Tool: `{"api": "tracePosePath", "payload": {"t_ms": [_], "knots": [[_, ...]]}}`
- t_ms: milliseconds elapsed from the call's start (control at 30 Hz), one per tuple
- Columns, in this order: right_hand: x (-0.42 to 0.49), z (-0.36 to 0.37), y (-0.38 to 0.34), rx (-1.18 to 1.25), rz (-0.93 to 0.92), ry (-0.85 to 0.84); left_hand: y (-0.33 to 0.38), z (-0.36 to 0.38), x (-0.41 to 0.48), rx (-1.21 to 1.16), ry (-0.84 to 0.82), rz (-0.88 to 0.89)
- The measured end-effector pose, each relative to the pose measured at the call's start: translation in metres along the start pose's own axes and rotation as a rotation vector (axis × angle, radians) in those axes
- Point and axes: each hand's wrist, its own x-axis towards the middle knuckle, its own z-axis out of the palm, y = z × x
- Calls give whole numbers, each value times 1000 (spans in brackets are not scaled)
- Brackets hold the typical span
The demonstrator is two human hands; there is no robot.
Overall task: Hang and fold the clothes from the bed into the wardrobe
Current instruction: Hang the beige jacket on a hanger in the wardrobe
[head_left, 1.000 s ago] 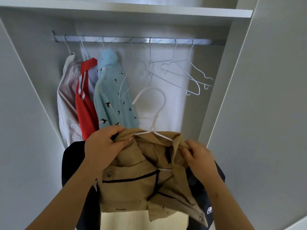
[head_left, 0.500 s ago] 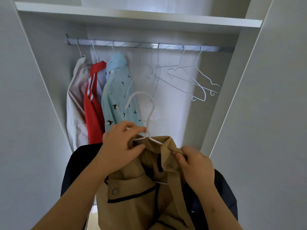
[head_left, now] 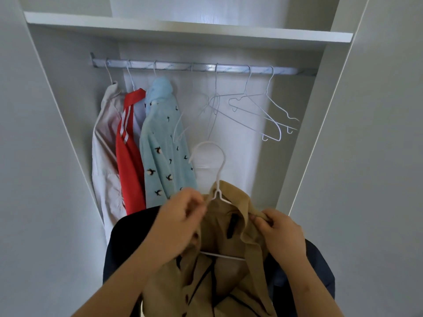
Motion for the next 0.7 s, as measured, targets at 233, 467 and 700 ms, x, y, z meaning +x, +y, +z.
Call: {"api": "tracePosePath", "payload": {"t_ms": [233,467,700], "knots": [[3,-11,-1,77,14,13,-21,-42,27,215,248,368],[8,-15,-7,52,-104,-3,-30,-18,29,495,146,272],[5,-7,-24,-35,-199,4,-14,-9,27,558,248,474]]}}
